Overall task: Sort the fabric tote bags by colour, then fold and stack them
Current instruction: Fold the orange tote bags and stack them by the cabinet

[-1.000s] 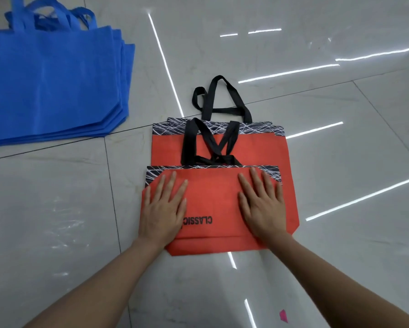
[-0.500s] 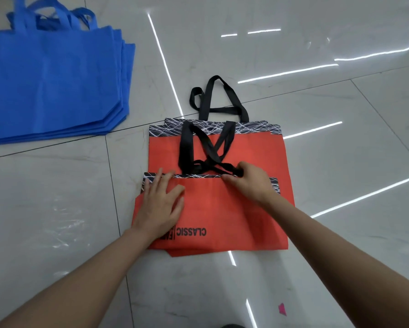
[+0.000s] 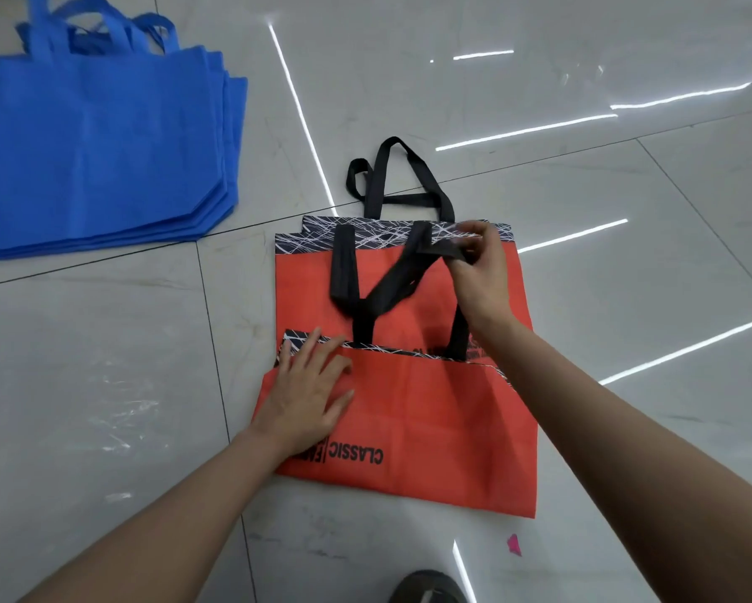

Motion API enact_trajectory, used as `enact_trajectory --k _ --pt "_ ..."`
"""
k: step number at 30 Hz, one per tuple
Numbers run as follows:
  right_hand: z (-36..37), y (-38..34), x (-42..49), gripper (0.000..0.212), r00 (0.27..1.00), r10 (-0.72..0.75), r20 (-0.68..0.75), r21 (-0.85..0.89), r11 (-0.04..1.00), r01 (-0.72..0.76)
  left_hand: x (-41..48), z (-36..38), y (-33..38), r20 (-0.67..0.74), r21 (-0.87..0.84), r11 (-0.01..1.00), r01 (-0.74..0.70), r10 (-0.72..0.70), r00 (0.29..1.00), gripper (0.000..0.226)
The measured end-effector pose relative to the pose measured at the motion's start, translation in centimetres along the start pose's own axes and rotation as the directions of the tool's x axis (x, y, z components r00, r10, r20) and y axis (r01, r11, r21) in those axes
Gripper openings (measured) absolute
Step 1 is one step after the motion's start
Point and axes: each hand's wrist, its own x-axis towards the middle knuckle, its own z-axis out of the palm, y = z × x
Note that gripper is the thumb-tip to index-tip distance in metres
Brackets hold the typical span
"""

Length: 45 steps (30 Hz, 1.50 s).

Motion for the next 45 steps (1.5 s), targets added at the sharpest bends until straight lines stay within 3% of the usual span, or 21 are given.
enact_trajectory --k 5,7,10,12,14,16,19,21,23,25,27,29,34,39,45 --pt "-1.0 1.1 1.8 0.103 0.98 0.196 0.043 -0.313 0.934 -0.173 0.1 -0.2 0.4 -0.017 0.062 0.995 0.079 -0.078 0.997 0.038" --pt "-1.3 1.8 0.6 0.113 0.973 0.215 0.087 -0.385 0.908 -0.166 0.2 -0.1 0.6 -0.032 0.078 0.992 0.098 -0.096 0.995 0.04" --pt "-2.0 3.1 -3.8 0.084 0.98 0.194 -0.052 -0.537 0.821 -0.192 0.2 0.1 0.8 -0.051 0.083 0.989 0.124 -0.12 0.991 0.043" --pt "-2.3 4.1 -6.5 0.059 0.974 0.177 -0.142 -0.766 0.603 -0.221 0.1 0.4 1.0 -0.05 0.094 0.986 0.135 -0.131 0.99 0.045" --pt "-2.4 4.9 -7.7 0.053 0.977 0.199 -0.08 -0.9 0.406 -0.157 -0.2 0.8 1.0 -0.034 0.117 0.984 0.134 -0.131 0.991 0.05" --pt "-2.3 5.3 -7.2 0.045 0.974 0.227 0.01 -0.903 0.421 -0.089 -0.4 1.1 1.0 -0.009 0.136 0.983 0.121 -0.121 0.993 0.059" --pt "-2.2 5.9 -5.9 0.026 0.98 0.191 0.06 -0.677 0.729 -0.101 -0.6 0.9 0.9 -0.009 0.14 0.983 0.12 -0.12 0.993 0.066" --pt "-2.1 5.8 -5.8 0.026 0.993 0.114 0.004 -0.592 0.801 -0.09 -0.3 0.7 1.0 -0.017 0.146 0.981 0.125 -0.124 0.992 0.064" --pt "-2.2 6.1 -6.6 0.037 0.992 -0.126 -0.03 -0.744 0.666 0.062 -0.1 0.7 1.3 -0.047 0.164 0.978 0.129 -0.123 0.991 0.057" --pt "-2.2 6.4 -8.4 0.044 0.921 -0.364 0.139 -0.803 0.503 0.32 0.1 0.8 1.4 -0.083 0.179 0.974 0.136 -0.123 0.989 0.054" --pt "-1.9 7.9 -11.1 0.046 0.821 -0.403 0.405 -0.775 0.326 0.542 0.3 0.9 1.4 -0.108 0.208 0.969 0.136 -0.115 0.987 0.054" --pt "-1.6 9.8 -13.2 0.049 0.795 -0.312 0.52 -0.769 0.236 0.595 0.6 0.8 1.8 -0.108 0.273 0.951 0.142 -0.117 0.987 0.054" --pt "-1.7 11.6 -13.4 0.048 0.835 -0.255 0.488 -0.799 0.255 0.545 -1.3 0.5 4.3 -0.177 0.227 0.954 0.198 -0.16 0.971 0.046" --pt "-0.9 11.0 -14.5 0.049 0.831 -0.285 0.477 -0.814 0.212 0.54 -5.0 1.9 4.5 -0.052 0.168 0.96 0.223 -0.218 0.975 0.047" --pt "2.3 10.4 -15.9 0.047 0.807 -0.217 0.549 -0.756 0.284 0.59 -5.1 2.3 4.3 -0.029 0.154 0.961 0.231 -0.229 0.973 0.048"
